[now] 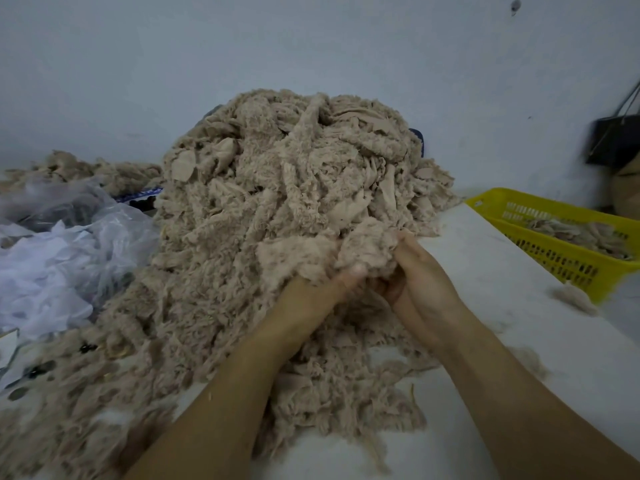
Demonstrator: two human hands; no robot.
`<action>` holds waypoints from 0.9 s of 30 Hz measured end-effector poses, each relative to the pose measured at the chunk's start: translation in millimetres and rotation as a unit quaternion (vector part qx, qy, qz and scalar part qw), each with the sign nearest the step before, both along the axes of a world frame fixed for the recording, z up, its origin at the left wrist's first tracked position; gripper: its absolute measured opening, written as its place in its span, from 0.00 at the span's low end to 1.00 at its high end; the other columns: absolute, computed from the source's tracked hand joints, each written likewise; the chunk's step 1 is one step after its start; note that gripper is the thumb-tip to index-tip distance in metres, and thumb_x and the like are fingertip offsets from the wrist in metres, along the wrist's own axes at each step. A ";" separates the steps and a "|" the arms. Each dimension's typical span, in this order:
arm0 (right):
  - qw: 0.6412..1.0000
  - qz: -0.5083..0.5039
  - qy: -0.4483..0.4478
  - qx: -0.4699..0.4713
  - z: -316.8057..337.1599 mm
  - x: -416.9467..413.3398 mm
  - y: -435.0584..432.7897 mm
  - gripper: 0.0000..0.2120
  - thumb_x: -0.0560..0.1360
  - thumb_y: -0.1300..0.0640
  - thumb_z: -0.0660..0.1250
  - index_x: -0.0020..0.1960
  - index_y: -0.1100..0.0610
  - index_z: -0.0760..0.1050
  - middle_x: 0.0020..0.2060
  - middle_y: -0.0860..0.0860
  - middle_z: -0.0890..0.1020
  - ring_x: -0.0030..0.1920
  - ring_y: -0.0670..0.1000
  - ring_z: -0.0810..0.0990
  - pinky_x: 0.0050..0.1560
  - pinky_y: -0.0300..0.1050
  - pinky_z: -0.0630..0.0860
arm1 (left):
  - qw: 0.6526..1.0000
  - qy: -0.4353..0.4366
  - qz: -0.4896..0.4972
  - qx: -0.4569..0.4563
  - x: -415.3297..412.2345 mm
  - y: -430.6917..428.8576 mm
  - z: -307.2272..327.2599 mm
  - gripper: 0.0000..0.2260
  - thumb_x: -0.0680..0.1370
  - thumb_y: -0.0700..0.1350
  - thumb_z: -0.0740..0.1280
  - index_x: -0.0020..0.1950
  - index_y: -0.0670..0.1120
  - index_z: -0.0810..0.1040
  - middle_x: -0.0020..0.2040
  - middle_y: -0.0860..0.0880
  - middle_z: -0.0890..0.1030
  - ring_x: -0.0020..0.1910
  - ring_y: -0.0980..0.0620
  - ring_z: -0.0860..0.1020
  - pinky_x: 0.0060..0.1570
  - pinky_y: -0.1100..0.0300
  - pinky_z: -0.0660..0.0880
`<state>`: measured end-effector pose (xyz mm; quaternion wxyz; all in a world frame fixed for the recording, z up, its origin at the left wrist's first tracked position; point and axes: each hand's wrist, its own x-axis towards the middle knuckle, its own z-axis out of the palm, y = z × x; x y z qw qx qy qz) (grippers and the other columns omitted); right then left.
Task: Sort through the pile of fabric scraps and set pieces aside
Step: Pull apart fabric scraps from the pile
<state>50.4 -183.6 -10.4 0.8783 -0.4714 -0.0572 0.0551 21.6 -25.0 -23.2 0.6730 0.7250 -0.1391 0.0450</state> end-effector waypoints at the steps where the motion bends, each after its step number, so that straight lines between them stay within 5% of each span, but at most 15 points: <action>1: 1.000 0.007 -0.009 0.002 -1.0 -0.2 -0.1 0.10 0.84 0.58 0.58 0.61 0.56 0.76 0.52 0.55 0.84 0.41 0.49 0.82 0.37 0.42 0.80 | 1.000 -0.013 -0.016 0.017 0.0 -1.9 -4.6 0.14 0.72 0.60 0.74 0.57 0.62 0.80 0.56 0.66 0.83 0.57 0.66 0.79 0.52 0.73 0.75; 3: 0.998 0.020 -0.054 0.005 0.7 -2.1 -0.6 0.08 0.82 0.56 0.60 0.51 0.55 0.78 0.43 0.53 0.83 0.33 0.47 0.79 0.35 0.42 0.78 | 0.999 -0.039 0.001 0.031 1.1 -5.2 -8.3 0.13 0.74 0.54 0.74 0.58 0.59 0.80 0.56 0.62 0.84 0.58 0.63 0.80 0.54 0.70 0.76; 5: 0.992 0.009 -0.110 -0.056 0.5 -3.1 -2.3 0.09 0.81 0.51 0.61 0.51 0.52 0.79 0.47 0.50 0.85 0.33 0.46 0.78 0.36 0.40 0.77 | 0.998 -0.024 0.060 -0.021 3.2 -4.7 -6.2 0.09 0.77 0.49 0.71 0.58 0.54 0.82 0.55 0.58 0.85 0.57 0.57 0.81 0.54 0.66 0.78; 9: 0.910 0.012 -0.217 -0.352 -11.3 -10.0 5.4 0.06 0.78 0.41 0.61 0.49 0.30 0.75 0.40 0.39 0.82 0.36 0.41 0.80 0.35 0.30 0.73 | 0.970 0.099 0.058 -0.212 11.0 7.6 3.4 0.16 0.77 0.52 0.69 0.53 0.40 0.84 0.42 0.41 0.83 0.42 0.44 0.80 0.49 0.52 0.76; 13: 0.800 -0.035 -0.257 -0.542 -22.2 -7.5 15.8 0.10 0.80 0.50 0.62 0.40 0.49 0.70 0.34 0.47 0.71 0.34 0.47 0.70 0.32 0.41 0.64 | 0.913 0.133 -0.061 -0.380 13.1 20.2 10.8 0.14 0.78 0.52 0.64 0.50 0.43 0.82 0.30 0.49 0.77 0.32 0.53 0.72 0.49 0.58 0.72; 16: 0.773 -0.144 -0.246 -0.567 -15.0 -5.2 7.7 0.11 0.77 0.50 0.60 0.37 0.48 0.64 0.33 0.47 0.69 0.32 0.48 0.66 0.33 0.46 0.60 | 0.877 0.101 -0.068 -0.465 12.5 25.9 15.7 0.11 0.79 0.49 0.62 0.55 0.44 0.79 0.41 0.51 0.84 0.27 0.59 0.71 0.49 0.62 0.69; 19: 0.728 -0.226 -0.234 -0.603 -11.7 -1.5 -1.4 0.12 0.78 0.55 0.61 0.38 0.50 0.63 0.32 0.48 0.68 0.30 0.46 0.64 0.30 0.46 0.59 | 0.857 0.086 -0.067 -0.504 11.5 33.6 19.6 0.09 0.77 0.49 0.62 0.53 0.46 0.76 0.32 0.54 0.80 0.22 0.59 0.68 0.34 0.68 0.73; 22: 0.731 -0.259 -0.199 -0.599 -13.9 1.9 -3.5 0.13 0.79 0.55 0.62 0.37 0.52 0.62 0.29 0.50 0.67 0.28 0.48 0.62 0.30 0.46 0.56 | 0.826 0.097 -0.075 -0.549 11.5 36.7 19.8 0.09 0.76 0.49 0.64 0.49 0.46 0.80 0.26 0.54 0.74 0.24 0.59 0.68 0.39 0.59 0.81; 24: 0.734 -0.268 -0.179 -0.598 -15.6 3.3 -5.1 0.14 0.79 0.53 0.61 0.37 0.51 0.61 0.29 0.50 0.68 0.28 0.49 0.62 0.30 0.47 0.56 | 0.831 0.100 -0.087 -0.540 11.6 39.1 19.2 0.12 0.77 0.50 0.63 0.47 0.45 0.83 0.24 0.55 0.72 0.24 0.59 0.69 0.46 0.56 0.82; 27: 0.759 -0.307 -0.157 -0.552 -14.4 5.1 -16.2 0.13 0.80 0.51 0.58 0.38 0.52 0.62 0.30 0.53 0.68 0.30 0.53 0.64 0.32 0.48 0.58 | 0.874 0.086 -0.059 -0.475 17.0 45.7 18.2 0.16 0.81 0.51 0.60 0.58 0.42 0.81 0.29 0.54 0.76 0.24 0.60 0.70 0.50 0.59 0.79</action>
